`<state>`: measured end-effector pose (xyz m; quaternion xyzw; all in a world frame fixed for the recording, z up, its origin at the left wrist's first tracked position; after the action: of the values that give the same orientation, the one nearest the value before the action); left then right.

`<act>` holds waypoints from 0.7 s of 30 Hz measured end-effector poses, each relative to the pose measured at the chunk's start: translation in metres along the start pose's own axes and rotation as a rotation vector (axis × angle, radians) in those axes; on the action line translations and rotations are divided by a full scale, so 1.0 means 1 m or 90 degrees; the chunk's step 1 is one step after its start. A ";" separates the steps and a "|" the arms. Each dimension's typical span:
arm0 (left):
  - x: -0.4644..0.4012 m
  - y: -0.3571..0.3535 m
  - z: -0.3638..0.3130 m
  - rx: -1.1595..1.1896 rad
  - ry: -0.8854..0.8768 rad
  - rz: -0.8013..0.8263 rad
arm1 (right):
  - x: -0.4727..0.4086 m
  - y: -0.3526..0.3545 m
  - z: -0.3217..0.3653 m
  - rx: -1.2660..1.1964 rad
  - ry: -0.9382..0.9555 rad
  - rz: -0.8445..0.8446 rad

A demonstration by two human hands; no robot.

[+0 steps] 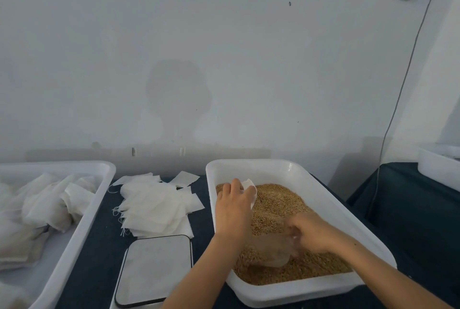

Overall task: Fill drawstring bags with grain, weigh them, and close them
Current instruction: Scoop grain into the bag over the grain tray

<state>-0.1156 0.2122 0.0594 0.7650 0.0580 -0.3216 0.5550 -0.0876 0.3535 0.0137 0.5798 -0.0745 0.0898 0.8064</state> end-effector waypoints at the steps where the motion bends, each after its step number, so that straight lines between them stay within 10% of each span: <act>1: -0.002 -0.004 0.000 -0.011 -0.024 0.021 | 0.005 0.003 -0.003 -0.018 -0.009 0.011; 21: 0.001 -0.041 -0.025 -0.054 -0.265 0.126 | 0.033 0.089 -0.026 0.030 -0.138 -0.128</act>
<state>-0.1226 0.2491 0.0302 0.6600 -0.1195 -0.4136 0.6156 -0.0760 0.4074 0.0953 0.6096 -0.1007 -0.0531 0.7845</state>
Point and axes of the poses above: each hand's wrist, its own x-axis away from the middle knuckle, its own y-axis out of the back of the hand, z = x × y, the point moved 9 cm from there along -x, towards the middle knuckle, and after that the axes turned 12 degrees about -x, right-handed, at the moved point
